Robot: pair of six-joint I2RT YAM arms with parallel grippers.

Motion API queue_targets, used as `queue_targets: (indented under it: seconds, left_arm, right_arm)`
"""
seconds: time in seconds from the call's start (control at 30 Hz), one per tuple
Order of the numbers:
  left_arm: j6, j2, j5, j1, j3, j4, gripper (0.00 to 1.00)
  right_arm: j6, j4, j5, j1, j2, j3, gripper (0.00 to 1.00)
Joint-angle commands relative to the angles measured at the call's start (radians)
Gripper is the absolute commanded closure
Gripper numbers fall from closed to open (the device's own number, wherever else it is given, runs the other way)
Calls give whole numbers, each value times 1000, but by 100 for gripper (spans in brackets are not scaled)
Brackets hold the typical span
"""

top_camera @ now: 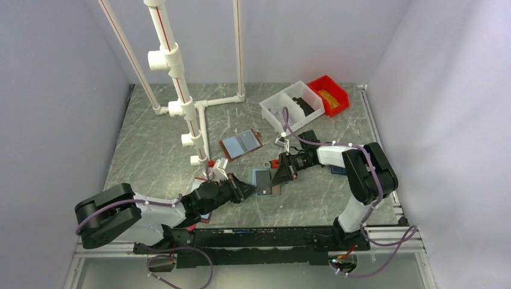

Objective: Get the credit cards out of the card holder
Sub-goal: Remove the credit card from the card holder.

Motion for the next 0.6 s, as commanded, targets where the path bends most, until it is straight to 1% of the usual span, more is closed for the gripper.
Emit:
queue_targets:
  seconds: [0.0,0.17,0.3,0.43,0.57]
  left_arm:
    - [-16,-34,-28,5,-43,64,100]
    - [-25,-100,-50,6,-72,-13,100]
    - [-40,-123,-48,8,-87,-68,100]
    - [-59,-100,-34,8,-103,-71,100]
    - [-62,-57,-20,8,-113,-32,100]
  right_arm:
    - [-65,-42,-13,1,11,44,100]
    - [-111,-95,10,1,47,66,100]
    - [-131,-118,23,1,81,80,100]
    - [-176,-175,26,4,121,110,100]
    - [-247,-253,30,14,154,146,100]
